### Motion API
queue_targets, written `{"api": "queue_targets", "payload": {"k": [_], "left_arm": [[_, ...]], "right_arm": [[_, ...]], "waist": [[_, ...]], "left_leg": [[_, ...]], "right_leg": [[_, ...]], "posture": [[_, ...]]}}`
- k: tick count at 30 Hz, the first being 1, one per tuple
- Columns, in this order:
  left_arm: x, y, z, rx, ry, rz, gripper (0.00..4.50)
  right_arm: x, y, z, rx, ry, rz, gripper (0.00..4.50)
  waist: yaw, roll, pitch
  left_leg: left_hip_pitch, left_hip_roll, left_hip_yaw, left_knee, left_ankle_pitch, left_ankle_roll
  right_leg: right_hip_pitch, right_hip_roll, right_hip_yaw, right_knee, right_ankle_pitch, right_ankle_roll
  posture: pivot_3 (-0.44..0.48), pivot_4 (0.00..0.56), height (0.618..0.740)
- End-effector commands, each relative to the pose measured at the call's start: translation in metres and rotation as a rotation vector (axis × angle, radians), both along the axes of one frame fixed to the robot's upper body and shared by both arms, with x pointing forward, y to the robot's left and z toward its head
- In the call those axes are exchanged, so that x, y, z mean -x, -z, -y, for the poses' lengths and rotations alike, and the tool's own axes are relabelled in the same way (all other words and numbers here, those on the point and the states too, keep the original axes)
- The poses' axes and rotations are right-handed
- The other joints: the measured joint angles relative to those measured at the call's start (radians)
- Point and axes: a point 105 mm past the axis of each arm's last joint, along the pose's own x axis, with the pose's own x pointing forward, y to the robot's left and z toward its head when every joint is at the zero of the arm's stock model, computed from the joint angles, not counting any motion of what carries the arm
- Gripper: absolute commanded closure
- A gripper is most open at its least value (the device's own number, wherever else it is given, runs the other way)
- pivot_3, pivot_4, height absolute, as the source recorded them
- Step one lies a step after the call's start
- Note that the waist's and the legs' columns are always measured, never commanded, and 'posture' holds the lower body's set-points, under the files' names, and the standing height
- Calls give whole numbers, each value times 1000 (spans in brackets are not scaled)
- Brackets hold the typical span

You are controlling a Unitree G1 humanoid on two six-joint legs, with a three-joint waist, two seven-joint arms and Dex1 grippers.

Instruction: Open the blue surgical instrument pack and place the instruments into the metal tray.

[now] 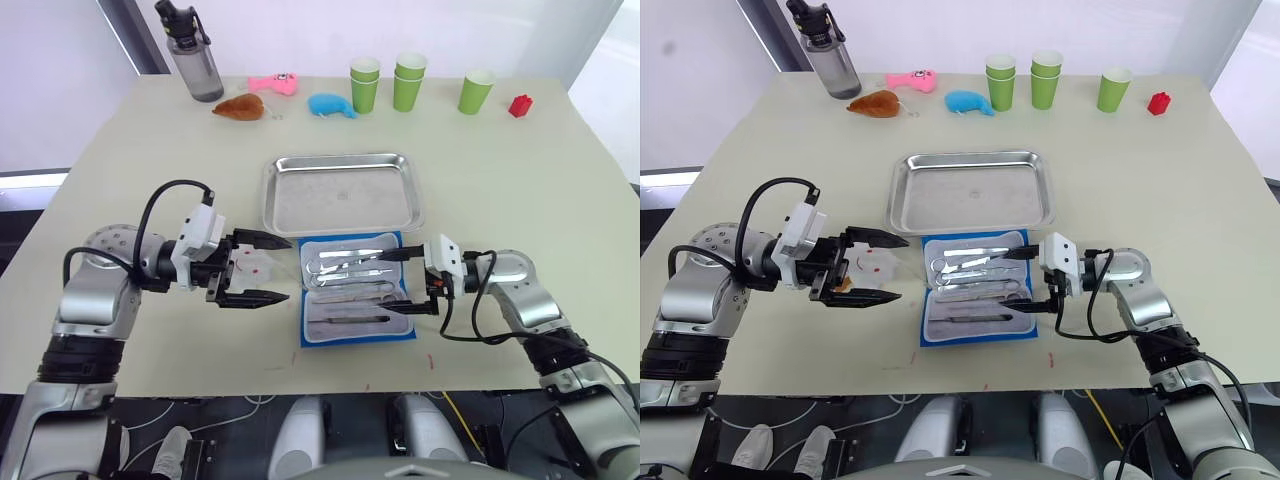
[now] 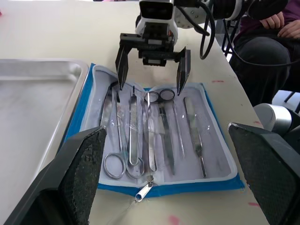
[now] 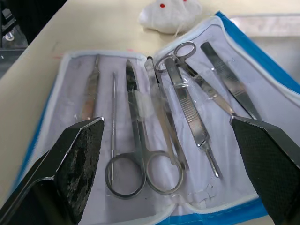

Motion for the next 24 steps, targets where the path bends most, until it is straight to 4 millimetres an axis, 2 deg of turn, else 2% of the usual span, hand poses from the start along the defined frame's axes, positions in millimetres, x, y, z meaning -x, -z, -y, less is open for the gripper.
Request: {"api": "queue_targets", "payload": {"k": [1,6,13,18,24], "left_arm": [[6,-8,2,-1,44,45,89],[5,-6,2,4,41,45,89],[-1,0,-1,10,7,16,89],[-12,1,-1,31,-34,22,89],[-30,2,2,10,-79,-6,89]], "right_arm": [[-3,6,-1,15,0,1,0],[-2,35,3,114,29,-76,0],[2,66,8,226,57,-185,0],[4,73,7,245,63,-215,0],[4,75,4,242,65,-220,0]], "waist": [[0,0,0],[-1,0,0],[-2,0,-1],[-2,-1,-1],[-2,-2,-3]], "left_leg": [[0,0,0,0,0,0],[1,0,0,0,0,0],[5,0,0,0,0,0],[19,1,2,-1,0,0],[20,1,1,0,1,-1]], "right_leg": [[0,0,0,0,0,0],[0,0,0,1,0,0],[3,1,1,2,0,0],[17,2,0,1,0,-1],[18,4,1,2,1,-2]], "posture": [[0,150,734],[0,150,734],[0,150,734],[0,150,734],[0,150,734]]}}
